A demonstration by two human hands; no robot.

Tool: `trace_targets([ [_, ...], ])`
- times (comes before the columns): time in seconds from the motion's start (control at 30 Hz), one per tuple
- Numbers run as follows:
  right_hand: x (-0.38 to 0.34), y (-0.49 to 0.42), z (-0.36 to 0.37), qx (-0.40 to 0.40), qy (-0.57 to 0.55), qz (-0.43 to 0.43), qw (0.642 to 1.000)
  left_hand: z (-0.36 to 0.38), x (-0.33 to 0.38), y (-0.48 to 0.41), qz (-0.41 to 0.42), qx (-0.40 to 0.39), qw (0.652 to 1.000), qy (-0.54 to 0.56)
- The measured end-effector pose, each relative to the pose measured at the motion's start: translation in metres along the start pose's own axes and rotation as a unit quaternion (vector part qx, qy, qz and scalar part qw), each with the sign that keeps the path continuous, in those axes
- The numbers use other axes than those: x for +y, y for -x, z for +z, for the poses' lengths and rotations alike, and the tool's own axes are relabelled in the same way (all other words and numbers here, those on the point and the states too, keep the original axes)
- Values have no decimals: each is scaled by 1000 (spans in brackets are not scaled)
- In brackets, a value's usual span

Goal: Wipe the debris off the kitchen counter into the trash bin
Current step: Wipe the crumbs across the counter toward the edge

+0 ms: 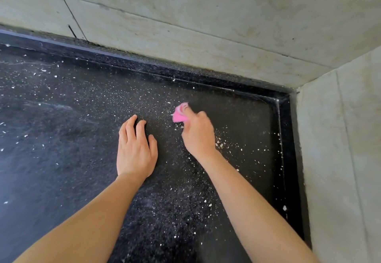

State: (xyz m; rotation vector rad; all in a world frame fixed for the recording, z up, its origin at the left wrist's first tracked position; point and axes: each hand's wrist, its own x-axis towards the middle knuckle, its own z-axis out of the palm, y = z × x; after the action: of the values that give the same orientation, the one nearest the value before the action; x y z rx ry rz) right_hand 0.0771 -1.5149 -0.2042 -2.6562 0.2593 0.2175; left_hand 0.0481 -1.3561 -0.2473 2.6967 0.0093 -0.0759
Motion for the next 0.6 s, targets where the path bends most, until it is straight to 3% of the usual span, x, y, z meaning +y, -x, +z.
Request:
trace_targets([
  [0.07,-2,8,-13,-48,-71,-26,996,-1,1,1,-1,-1,1000,3],
  [0.17,36,0,-46,22,-71,-9,997,-1,1,1,2,2,1000,6],
  [0.27,119,-19,-81,120,52,123,984,0,0,1,-1,5,1000,7],
  [0.37,159,-14,-97,80,117,236,961,1,0,0,3,7,1000,3],
  [0.5,107,16,-56,67,116,137,982,2,-1,0,11,4,1000,-6],
  [0.6,62,48,-25,35,49,63,996,0,1,0,9,3,1000,-2],
])
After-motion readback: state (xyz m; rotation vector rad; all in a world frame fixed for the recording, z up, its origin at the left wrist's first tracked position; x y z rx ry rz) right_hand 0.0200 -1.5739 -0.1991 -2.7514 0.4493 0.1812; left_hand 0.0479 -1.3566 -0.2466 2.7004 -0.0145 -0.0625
